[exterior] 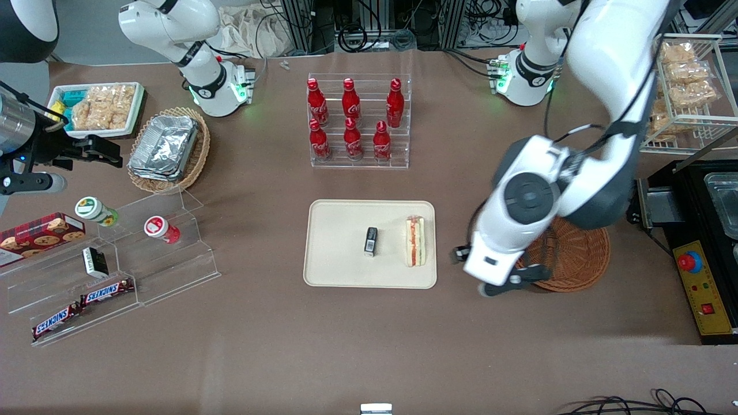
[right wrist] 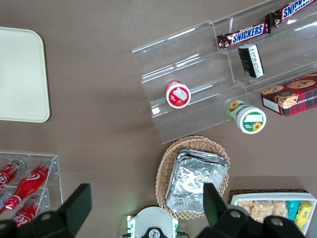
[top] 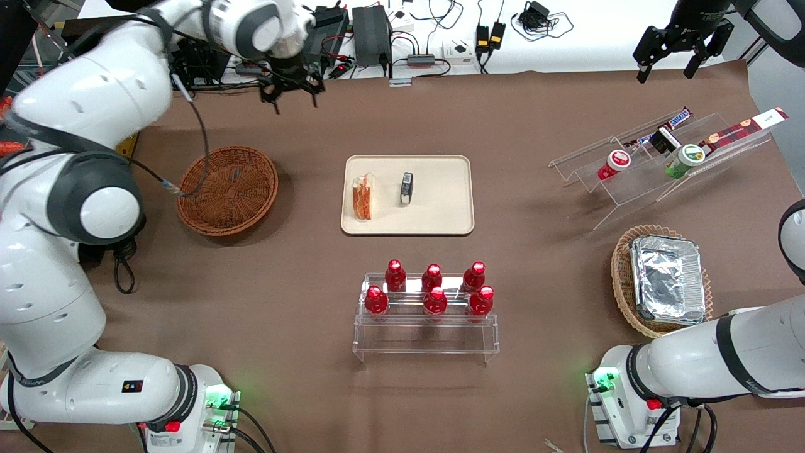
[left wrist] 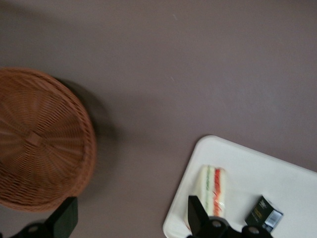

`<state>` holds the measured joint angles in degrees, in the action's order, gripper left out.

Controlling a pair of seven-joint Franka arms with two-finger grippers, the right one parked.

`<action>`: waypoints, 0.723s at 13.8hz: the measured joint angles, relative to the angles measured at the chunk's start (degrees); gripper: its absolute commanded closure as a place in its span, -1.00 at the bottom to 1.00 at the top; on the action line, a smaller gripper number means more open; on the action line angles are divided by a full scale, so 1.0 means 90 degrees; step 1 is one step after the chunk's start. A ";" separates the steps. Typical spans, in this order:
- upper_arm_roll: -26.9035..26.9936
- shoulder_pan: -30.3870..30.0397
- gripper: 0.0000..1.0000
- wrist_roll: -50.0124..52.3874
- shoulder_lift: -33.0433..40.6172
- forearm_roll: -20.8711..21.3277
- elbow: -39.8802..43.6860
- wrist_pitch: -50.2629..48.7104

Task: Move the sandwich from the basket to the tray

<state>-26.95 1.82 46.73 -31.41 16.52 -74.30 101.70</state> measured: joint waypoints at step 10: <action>0.2941 -0.0604 -1.00 -0.5949 0.2478 -0.1509 -0.2046 -0.0545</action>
<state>-0.48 -3.61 -6.81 -9.11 2.93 -92.71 96.79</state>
